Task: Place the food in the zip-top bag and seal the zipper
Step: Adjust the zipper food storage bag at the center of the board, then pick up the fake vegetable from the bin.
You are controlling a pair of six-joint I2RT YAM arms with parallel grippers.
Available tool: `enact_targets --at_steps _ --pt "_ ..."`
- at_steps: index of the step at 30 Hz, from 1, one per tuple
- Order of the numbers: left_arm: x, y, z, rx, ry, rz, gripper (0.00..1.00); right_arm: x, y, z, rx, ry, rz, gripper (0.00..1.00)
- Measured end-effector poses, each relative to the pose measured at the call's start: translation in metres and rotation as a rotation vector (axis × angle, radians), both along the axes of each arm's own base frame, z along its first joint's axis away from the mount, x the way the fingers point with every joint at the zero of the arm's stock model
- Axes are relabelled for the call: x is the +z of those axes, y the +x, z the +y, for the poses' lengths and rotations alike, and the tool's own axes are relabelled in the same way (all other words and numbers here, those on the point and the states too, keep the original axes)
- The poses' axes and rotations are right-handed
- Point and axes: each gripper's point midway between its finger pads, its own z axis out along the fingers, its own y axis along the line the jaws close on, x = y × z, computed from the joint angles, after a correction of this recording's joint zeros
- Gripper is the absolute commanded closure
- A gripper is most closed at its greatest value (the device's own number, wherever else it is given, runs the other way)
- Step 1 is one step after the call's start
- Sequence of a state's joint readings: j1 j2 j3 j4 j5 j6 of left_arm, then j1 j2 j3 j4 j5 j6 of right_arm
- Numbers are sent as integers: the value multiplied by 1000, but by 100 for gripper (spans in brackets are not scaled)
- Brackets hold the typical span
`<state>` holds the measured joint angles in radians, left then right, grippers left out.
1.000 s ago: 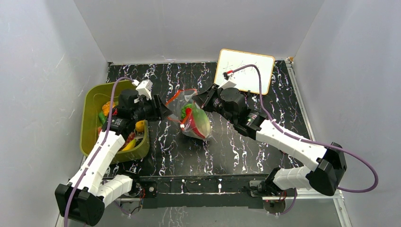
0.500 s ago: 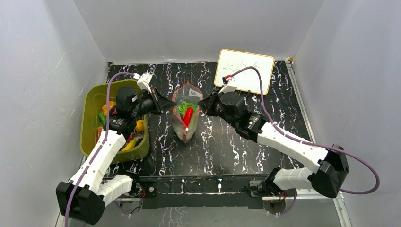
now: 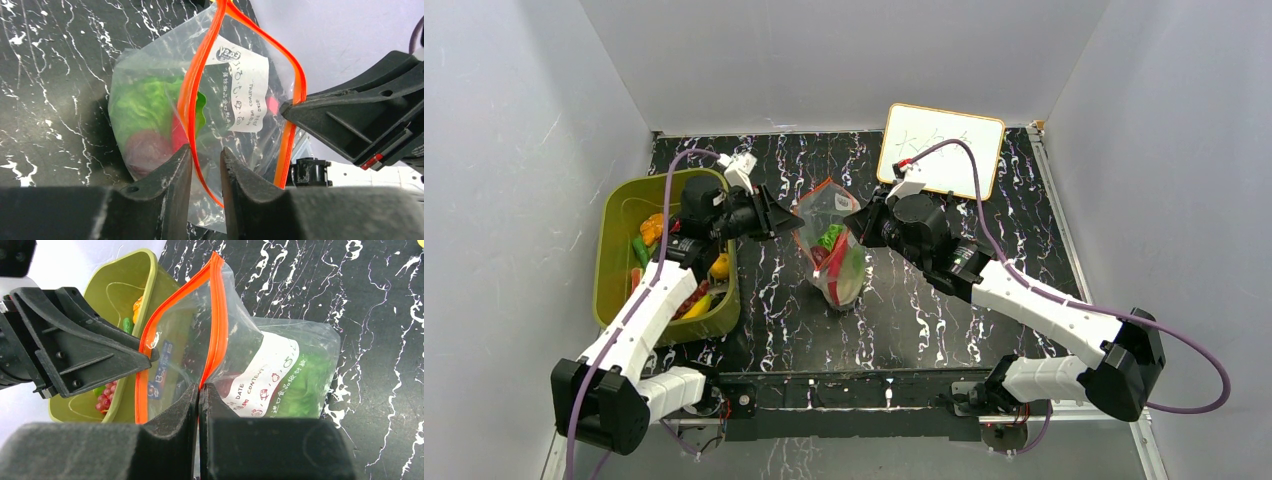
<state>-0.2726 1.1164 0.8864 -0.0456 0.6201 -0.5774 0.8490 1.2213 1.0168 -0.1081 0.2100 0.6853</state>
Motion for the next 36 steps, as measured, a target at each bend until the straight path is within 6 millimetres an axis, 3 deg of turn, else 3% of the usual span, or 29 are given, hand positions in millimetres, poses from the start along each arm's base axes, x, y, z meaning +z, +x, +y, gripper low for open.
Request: enact_targets --at_steps 7,10,14,19,27,32,36 --pt "19 13 16 59 117 -79 42 -1 0 0 1 -3 -4 100" --pt "25 20 27 103 186 -115 22 -9 -1 -2 2 -12 2 100" --pt "30 28 46 171 298 -155 13 -15 -3 -5 3 -24 3 100" --pt "38 41 81 332 438 -177 2 -8 -5 -7 7 -21 -20 100" --pt "34 58 151 636 578 -119 2 -6 -5 -7 9 -23 -26 100" --pt "17 65 210 839 504 41 2 -3 -6 -9 10 -18 -32 100" --pt "2 61 242 984 392 153 7 3 -8 -11 9 -7 -41 100"
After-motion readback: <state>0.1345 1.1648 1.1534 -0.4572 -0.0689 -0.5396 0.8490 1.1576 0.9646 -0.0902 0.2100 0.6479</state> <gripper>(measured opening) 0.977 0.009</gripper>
